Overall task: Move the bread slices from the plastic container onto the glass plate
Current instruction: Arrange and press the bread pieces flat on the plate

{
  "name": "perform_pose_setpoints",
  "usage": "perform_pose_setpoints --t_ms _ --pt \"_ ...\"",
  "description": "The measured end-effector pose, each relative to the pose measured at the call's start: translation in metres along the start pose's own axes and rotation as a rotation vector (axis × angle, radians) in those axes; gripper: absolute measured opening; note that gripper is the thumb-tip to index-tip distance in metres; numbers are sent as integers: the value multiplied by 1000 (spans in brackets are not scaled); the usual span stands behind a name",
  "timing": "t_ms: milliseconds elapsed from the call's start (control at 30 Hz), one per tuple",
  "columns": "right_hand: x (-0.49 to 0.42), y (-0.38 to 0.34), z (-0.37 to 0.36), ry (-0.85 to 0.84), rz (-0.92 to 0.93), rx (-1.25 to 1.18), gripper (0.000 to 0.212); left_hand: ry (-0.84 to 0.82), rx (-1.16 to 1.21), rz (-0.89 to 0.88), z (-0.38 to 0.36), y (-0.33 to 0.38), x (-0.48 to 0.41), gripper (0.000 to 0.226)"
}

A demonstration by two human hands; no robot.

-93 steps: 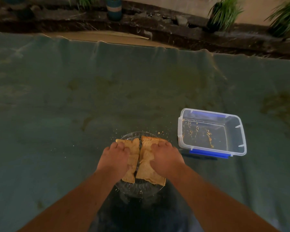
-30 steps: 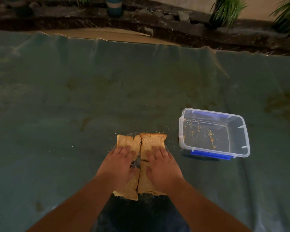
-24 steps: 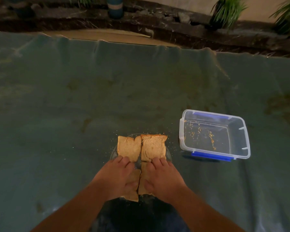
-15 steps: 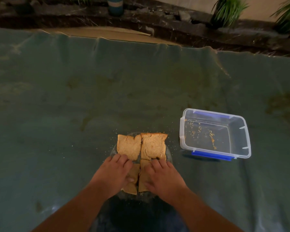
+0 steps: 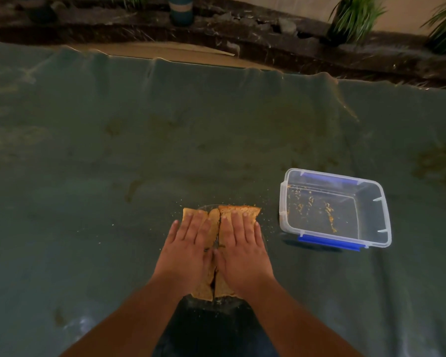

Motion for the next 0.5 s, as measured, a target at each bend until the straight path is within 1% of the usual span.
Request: perform_pose_setpoints --t_ms 133,333,500 --pt "0 1 -13 -50 -50 -1 76 -24 -15 26 -7 -2 1 69" --pt "1 6 -18 -42 -43 3 75 -24 -21 12 -10 -1 0 73" --pt "4 7 -16 -61 -41 24 73 -45 -46 5 -16 3 1 68"
Point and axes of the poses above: each hand's wrist, its own x-axis away from the middle knuckle, its own z-axis out of the back of the hand, y = z × x, the point moved 1 cm from there along -x, towards the middle knuckle, and after that the axes turned 3 degrees about x, right-handed, at the moved point
